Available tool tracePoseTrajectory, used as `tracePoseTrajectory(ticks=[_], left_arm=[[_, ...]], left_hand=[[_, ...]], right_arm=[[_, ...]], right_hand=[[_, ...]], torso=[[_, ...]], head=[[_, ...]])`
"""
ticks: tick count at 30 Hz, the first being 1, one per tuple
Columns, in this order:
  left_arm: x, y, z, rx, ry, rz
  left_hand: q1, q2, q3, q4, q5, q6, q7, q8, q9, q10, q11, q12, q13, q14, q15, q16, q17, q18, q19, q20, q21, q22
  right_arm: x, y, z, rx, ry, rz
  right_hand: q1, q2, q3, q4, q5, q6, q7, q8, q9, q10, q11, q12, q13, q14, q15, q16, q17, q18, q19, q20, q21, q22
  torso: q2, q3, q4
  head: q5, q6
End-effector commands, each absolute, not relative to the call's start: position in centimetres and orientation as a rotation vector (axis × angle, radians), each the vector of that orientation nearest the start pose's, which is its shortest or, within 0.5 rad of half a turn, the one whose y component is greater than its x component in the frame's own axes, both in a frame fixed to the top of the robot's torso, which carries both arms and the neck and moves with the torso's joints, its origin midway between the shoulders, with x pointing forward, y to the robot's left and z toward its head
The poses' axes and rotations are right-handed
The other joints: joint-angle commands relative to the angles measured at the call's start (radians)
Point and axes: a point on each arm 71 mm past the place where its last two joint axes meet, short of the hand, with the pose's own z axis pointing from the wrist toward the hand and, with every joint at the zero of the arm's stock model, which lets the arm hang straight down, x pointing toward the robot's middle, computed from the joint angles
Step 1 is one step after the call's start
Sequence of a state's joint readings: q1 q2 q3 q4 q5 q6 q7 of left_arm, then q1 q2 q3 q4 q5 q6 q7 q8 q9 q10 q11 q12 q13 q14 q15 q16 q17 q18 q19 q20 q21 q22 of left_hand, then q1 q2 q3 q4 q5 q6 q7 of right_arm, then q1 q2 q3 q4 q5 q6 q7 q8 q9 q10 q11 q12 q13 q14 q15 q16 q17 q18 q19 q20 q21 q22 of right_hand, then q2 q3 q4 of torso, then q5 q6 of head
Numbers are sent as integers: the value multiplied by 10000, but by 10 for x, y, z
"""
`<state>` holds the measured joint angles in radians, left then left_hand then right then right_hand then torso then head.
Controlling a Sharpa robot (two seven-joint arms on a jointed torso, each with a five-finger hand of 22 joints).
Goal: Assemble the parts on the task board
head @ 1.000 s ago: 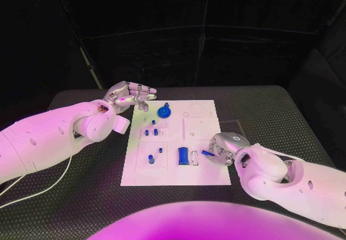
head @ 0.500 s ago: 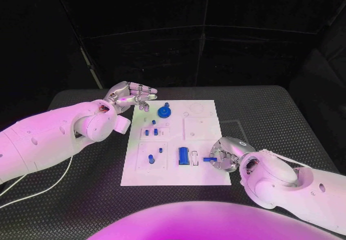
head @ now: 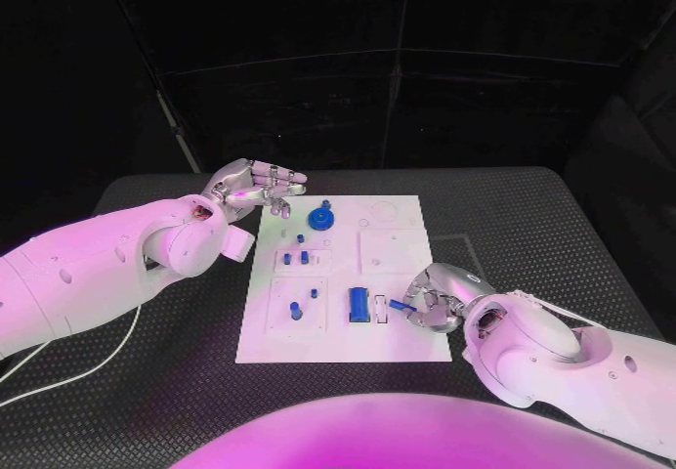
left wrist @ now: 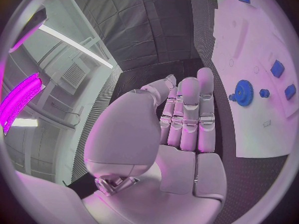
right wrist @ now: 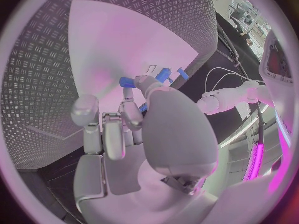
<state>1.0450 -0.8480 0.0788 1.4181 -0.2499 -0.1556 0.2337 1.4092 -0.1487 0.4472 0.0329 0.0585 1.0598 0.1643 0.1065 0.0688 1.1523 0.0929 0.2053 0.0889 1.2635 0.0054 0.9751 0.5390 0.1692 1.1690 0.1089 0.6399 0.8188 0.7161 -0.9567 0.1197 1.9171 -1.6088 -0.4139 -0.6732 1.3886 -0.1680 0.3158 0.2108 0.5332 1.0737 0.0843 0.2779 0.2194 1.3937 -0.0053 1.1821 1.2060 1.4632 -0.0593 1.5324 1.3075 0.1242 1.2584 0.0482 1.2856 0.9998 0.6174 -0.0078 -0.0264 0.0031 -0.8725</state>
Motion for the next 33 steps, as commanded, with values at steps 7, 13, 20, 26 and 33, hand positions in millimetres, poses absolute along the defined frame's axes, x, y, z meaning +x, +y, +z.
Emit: tracePoseTrajectory(ticks=[7,13,20,26,33], left_arm=[[488,233,-225,-10332,16508,-14543],[488,232,-225,-10320,16557,-14591],[488,232,-225,-10331,16570,-14569],[487,232,-225,-10332,16596,-14577],[487,232,-225,-10340,16628,-14574]], left_hand=[[-28,54,-30,-34,-37,-66,22,26,-5,-92,1,61,11,-65,30,-17,-9,137,-45,12,-39,-11],[-28,54,-30,-34,-37,-66,22,26,-5,-92,1,61,11,-65,30,-17,-9,137,-45,12,-39,-11],[-28,54,-30,-34,-37,-66,22,26,-5,-92,1,61,11,-65,30,-17,-9,137,-45,12,-39,-11],[-28,54,-30,-34,-37,-66,22,26,-5,-92,1,61,11,-65,30,-17,-9,137,-45,12,-39,-11],[-28,54,-30,-34,-37,-66,22,26,-5,-92,1,61,11,-65,30,-17,-9,137,-45,12,-39,-11]], right_arm=[[341,-171,-284,2851,19614,4803],[345,-161,-290,2883,19781,4925],[347,-156,-293,2855,19924,4881],[347,-153,-296,2668,20186,4787],[347,-151,-297,2495,20393,4719]], right_hand=[[-343,-58,-116,122,-15,152,-86,-53,171,128,5,107,53,934,-84,56,1917,-147,105,-27,67,70],[-396,-57,-156,128,-63,154,-89,-64,179,130,3,105,54,932,-86,53,1910,-145,100,-30,59,58],[-557,-45,-260,186,-123,159,-88,-90,195,133,5,102,57,933,-85,55,1917,-146,101,-32,53,56],[-1002,-31,-623,413,97,238,-113,-101,247,160,-6,132,93,933,-88,57,1922,-146,101,-33,37,45],[-1450,40,-1261,692,496,467,-226,7,386,225,-90,209,176,942,-156,77,1966,-147,128,-83,34,69]], torso=[[8,-8,-10],[2,11,19],[-1,-2,7],[2,4,-8],[-10,12,1]], head=[[10,-1],[17,-1],[35,-1],[0,-1],[18,-1]])
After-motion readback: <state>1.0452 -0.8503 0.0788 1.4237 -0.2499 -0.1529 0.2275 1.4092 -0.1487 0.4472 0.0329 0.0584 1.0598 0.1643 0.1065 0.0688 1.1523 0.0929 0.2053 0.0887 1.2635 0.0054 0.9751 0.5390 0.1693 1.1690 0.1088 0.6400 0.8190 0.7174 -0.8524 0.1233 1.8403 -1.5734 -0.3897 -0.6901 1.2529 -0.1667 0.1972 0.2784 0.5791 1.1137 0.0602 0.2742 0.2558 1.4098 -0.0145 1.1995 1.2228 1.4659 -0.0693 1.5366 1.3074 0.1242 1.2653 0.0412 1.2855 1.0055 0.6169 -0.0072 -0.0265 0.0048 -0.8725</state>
